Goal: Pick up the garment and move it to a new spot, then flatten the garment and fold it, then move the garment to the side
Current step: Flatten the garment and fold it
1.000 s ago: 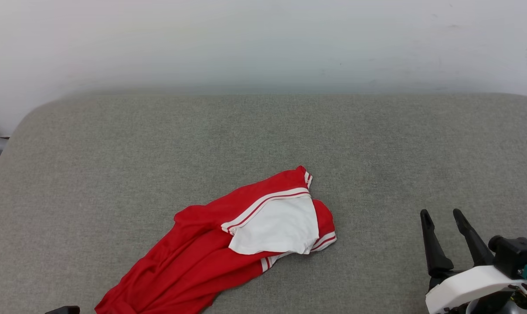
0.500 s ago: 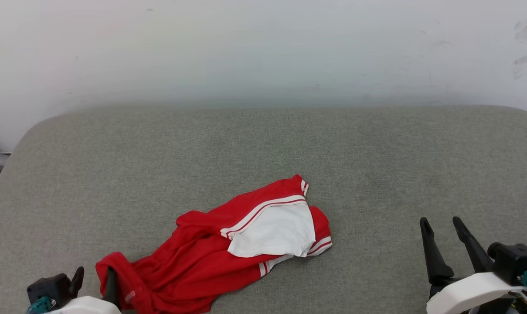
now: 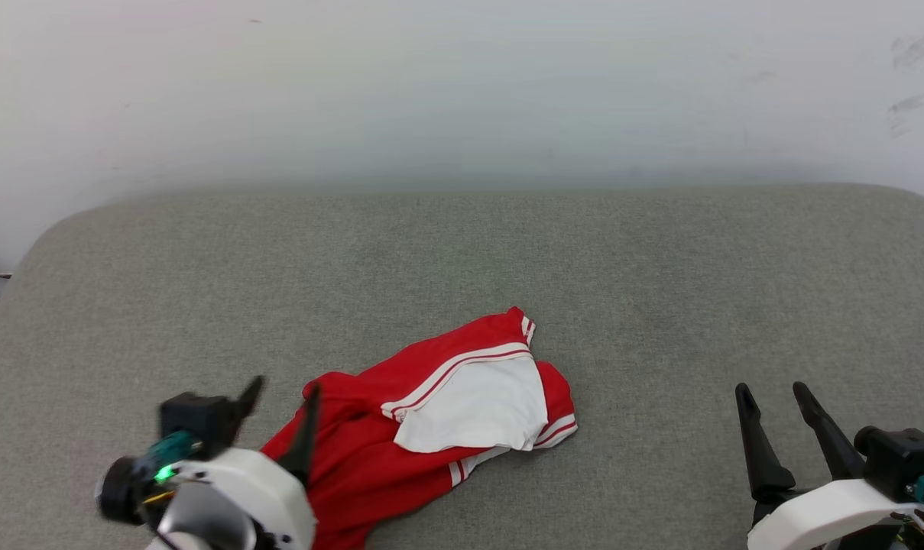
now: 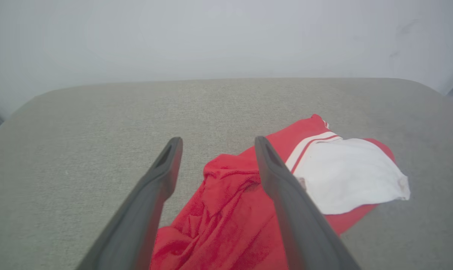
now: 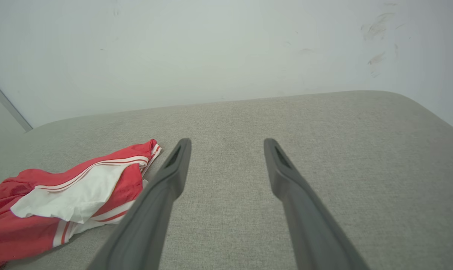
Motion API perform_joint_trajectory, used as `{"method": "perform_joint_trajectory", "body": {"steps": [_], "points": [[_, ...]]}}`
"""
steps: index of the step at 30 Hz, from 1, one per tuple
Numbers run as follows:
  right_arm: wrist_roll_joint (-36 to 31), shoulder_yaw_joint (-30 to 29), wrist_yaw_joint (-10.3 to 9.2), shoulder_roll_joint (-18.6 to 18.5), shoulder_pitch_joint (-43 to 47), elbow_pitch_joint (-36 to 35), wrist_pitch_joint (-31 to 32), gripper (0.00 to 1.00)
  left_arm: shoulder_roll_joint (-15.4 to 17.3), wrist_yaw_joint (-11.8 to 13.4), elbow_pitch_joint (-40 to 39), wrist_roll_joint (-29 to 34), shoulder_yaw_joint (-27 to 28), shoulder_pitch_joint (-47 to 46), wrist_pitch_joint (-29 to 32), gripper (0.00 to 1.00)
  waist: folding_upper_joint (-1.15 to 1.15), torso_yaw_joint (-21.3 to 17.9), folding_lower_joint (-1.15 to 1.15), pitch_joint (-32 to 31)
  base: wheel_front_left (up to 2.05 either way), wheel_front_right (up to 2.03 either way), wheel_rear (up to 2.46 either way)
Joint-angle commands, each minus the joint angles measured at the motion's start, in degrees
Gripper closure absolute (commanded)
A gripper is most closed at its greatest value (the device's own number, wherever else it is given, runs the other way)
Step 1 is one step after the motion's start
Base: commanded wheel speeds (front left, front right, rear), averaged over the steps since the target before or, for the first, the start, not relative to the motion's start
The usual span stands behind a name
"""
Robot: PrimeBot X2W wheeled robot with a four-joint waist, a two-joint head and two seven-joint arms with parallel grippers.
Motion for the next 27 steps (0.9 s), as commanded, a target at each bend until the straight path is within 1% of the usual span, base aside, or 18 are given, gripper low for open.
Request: {"method": "perform_joint_trajectory", "body": {"steps": [1, 6, 10, 15, 20, 24, 27], "points": [[-0.21, 0.11, -0.04, 0.07, 0.28, -0.25, 0.17, 0.0, -0.42, -1.51, -1.5, -0.32, -1.99, -1.9, 2.82, 0.0, 0.0, -0.16, 0.0, 0.16, 0.0, 0.0, 0.0], [0.05, 0.56, -0.04, 0.07, -0.78, -0.2, -0.03, 0.0, -1.32, -5.93, -3.63, -1.58, -7.7, -5.78, 11.52, 0.0, 0.0, -1.05, 0.0, 1.25, 0.0, 0.0, 0.0], [0.32, 0.98, -0.04, 0.07, -1.51, 0.24, -0.31, 0.0, -2.33, -10.02, -2.86, -2.3, -12.46, -9.0, 17.85, 0.0, 0.0, -2.06, 0.0, 2.39, 0.0, 0.0, 0.0], [0.69, 1.63, -0.04, 0.07, -2.68, 0.89, -0.78, 0.0, -3.66, -14.31, -0.79, -0.3, -17.81, -13.56, 22.46, 0.0, 0.0, -3.56, 0.0, 4.17, 0.0, 0.0, 0.0], [1.12, 2.37, -0.04, 0.06, -4.02, 1.78, -1.57, 0.0, -4.36, -17.45, 2.74, 2.57, -22.61, -17.81, 25.16, 0.0, 0.0, -5.06, 0.0, 5.76, 0.0, 0.0, 0.0], [1.39, 2.65, -0.04, 0.06, -4.79, 2.61, -2.08, 0.0, -4.25, -18.75, 5.48, 3.33, -25.09, -20.93, 27.03, 0.0, 0.0, -6.08, 0.0, 6.76, 0.0, 0.0, 0.0], [1.6, 2.75, -0.04, 0.07, -5.22, 3.27, -2.65, 0.0, -3.65, -19.03, 7.13, 4.74, -26.39, -22.96, 27.35, 0.0, 0.0, -6.67, 0.0, 7.09, 0.0, 0.0, 0.0]]}}
